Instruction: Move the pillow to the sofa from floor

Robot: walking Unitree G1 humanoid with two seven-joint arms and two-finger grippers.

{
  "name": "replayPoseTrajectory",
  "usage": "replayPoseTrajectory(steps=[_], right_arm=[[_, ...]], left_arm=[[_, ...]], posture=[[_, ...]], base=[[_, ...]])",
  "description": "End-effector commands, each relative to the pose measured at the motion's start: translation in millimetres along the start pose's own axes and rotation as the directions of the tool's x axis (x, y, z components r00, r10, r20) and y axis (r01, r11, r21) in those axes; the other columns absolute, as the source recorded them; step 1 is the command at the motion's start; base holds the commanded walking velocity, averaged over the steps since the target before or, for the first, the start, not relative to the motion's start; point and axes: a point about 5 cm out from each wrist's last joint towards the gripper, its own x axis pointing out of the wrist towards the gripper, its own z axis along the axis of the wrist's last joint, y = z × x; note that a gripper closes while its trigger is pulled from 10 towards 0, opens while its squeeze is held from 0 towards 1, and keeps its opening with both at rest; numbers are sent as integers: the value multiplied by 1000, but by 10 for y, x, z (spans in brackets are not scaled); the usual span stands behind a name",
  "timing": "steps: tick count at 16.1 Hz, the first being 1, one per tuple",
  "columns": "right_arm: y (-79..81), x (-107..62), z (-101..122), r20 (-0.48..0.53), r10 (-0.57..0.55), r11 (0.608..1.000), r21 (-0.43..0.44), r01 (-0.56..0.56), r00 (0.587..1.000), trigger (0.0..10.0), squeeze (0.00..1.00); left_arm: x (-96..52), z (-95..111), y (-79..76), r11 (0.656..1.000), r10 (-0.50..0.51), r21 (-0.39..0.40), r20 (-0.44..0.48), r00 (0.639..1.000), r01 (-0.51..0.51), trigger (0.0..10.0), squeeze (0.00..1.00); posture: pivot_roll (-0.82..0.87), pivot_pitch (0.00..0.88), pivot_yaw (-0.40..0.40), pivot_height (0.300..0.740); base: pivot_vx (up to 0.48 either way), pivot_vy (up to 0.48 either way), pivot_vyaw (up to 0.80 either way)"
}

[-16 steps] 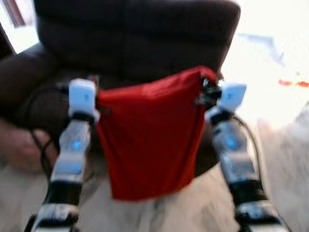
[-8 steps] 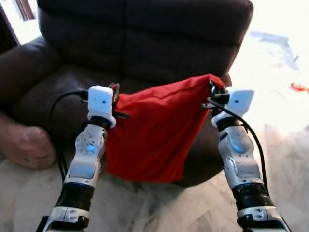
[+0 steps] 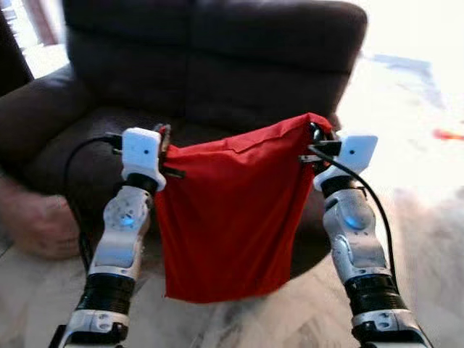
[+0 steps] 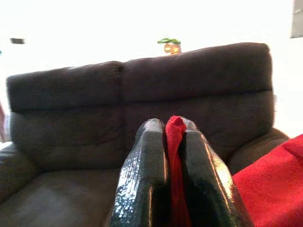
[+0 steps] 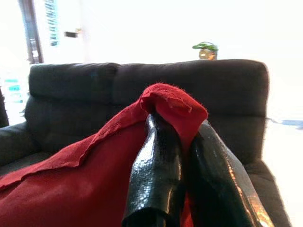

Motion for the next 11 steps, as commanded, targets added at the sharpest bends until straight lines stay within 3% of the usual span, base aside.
replayPoseTrajectory(steps=[1, 11], right_arm=[[28, 68, 204, 94, 4, 1000, 2, -4, 996, 10000, 0], [-17, 76, 179, 67, -40, 999, 33, 37, 997, 10000, 0]], left_arm=[[35, 107, 38, 1000, 1, 3, 47, 999, -2, 10000, 0], [39, 96, 24, 1000, -12, -4, 37, 999, 12, 10000, 0]], posture=[[87, 0, -57, 740], [89, 0, -54, 740]], base=[[0, 251, 0], [0, 287, -77]])
